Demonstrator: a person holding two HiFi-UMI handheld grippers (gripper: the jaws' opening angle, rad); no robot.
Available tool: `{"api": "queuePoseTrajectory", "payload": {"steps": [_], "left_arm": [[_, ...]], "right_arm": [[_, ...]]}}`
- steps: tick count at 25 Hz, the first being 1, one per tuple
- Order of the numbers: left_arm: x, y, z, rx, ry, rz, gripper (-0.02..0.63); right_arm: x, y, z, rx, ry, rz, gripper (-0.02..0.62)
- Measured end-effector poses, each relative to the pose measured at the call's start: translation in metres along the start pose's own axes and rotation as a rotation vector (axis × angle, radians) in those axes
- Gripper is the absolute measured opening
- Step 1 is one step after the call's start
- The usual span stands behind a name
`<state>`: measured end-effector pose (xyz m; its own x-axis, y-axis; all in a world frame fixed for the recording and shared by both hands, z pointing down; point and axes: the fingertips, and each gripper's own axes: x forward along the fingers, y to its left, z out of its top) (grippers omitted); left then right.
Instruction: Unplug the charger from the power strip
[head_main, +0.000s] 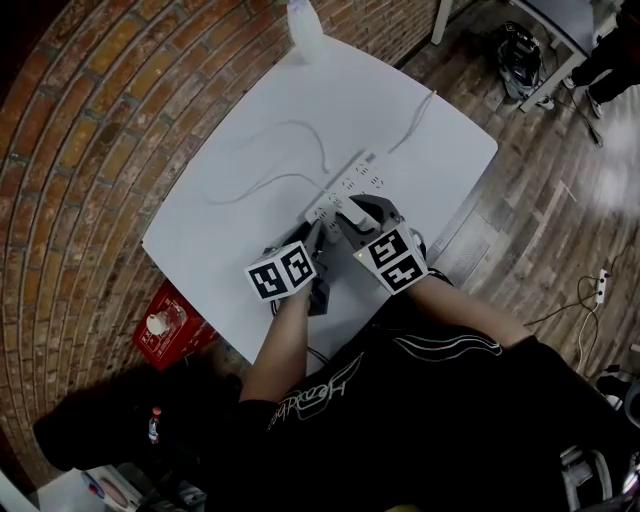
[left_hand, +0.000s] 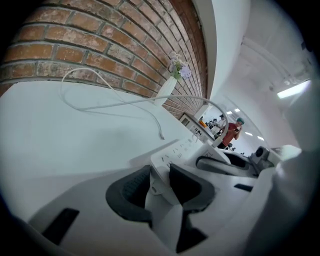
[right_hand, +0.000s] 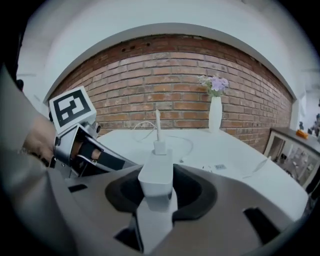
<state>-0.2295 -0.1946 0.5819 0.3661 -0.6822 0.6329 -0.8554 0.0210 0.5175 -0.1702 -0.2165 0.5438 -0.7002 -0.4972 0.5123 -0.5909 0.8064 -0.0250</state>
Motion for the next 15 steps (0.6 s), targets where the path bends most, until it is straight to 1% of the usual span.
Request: {"api": "queuePoseTrajectory", "payload": {"steps": [2, 3, 4, 6, 7, 8, 10, 12, 14, 15], "left_arm": [[0.000, 0.000, 0.000, -0.009, 0.004, -0.004, 0.124], [0.000, 0.000, 0.000, -0.010, 0.005, -0.005, 0.125], [0.000, -0.001, 0.000, -0.010, 0.005, -0.006, 0.124], [0.000, 0.000, 0.000, -0.009, 0.005, -0.007, 0.124], [0.000, 0.000, 0.000, -0.010, 0.005, -0.009, 0.124], [0.000, 0.000, 0.000, -0.012, 0.005, -0.010, 0.126], [0.000, 0.001, 0.000, -0.013, 0.006, -0.009, 0.125], [0.000, 0.001, 0.000, -0.014, 0.008, -0.008, 0.126], [0.000, 0.001, 0.001, -0.014, 0.008, -0.008, 0.127], [0.000, 0.000, 0.001, -0.013, 0.006, -0.008, 0.127]], "right_arm": [[0.000, 0.002, -0.001, -0.050, 0.006, -0.013, 0.123], [0.000, 0.002, -0.001, -0.048, 0.006, -0.009, 0.123], [0.000, 0.001, -0.001, -0.022, 0.002, 0.003, 0.123], [-0.001, -0.003, 0.000, 0.085, -0.011, 0.038, 0.122], [-0.001, -0.005, 0.001, 0.118, -0.014, 0.049, 0.123], [-0.001, -0.005, 0.001, 0.117, -0.011, 0.051, 0.122], [-0.001, -0.003, 0.001, 0.070, 0.006, 0.043, 0.122], [-0.003, 0.001, 0.006, -0.020, 0.012, 0.033, 0.121], [-0.007, 0.009, 0.019, -0.116, -0.022, 0.036, 0.121], [-0.010, 0.012, 0.027, -0.136, -0.043, 0.044, 0.121]]}}
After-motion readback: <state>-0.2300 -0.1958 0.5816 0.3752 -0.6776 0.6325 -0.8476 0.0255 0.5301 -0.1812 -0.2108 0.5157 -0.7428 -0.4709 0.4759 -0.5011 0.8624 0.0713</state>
